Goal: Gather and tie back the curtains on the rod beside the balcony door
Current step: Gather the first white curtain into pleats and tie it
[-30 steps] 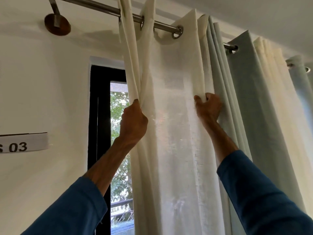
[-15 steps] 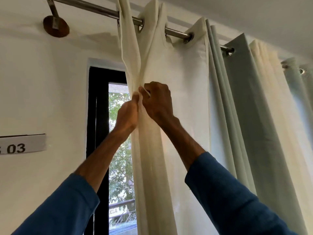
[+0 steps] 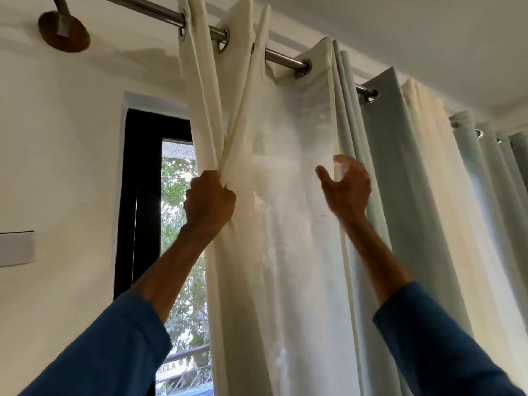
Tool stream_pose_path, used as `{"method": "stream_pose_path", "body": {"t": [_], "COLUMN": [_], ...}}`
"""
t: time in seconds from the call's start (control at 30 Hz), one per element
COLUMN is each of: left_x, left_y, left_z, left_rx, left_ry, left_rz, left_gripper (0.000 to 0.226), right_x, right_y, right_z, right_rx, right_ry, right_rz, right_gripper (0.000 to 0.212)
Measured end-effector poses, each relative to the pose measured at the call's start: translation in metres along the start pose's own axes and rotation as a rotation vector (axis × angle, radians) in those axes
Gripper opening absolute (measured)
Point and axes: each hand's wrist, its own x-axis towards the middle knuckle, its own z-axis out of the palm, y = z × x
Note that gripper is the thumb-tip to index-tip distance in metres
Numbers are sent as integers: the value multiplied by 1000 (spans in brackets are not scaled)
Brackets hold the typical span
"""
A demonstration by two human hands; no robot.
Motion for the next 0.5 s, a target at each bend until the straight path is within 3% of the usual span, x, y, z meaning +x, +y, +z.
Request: {"method": "stream_pose_path", "body": {"t": [0.07, 0.13, 0.23, 0.37, 0.5], "left_x": [3, 8, 13, 11, 11], "left_y": [-8, -14, -23, -23, -22], "left_z": [0, -2, -1, 3, 9], "left_rx": [29, 43, 75, 59, 28], "left_ry": [5, 0, -10, -6, -18], "left_rz": [5, 2, 29, 53, 105], "left_gripper": [40, 39, 36, 34, 31], "right_x": [22, 33, 45, 51, 42], "right_y": [11, 15, 9, -15, -65], "right_z": [6, 13, 21, 39, 58], "right_rx": [-115, -115, -90, 104, 83], "right_ry": [-135, -118, -73, -124, -73], "right_rz": [186, 230, 162, 114, -91], "right_gripper": [76, 89, 73, 28, 42]}}
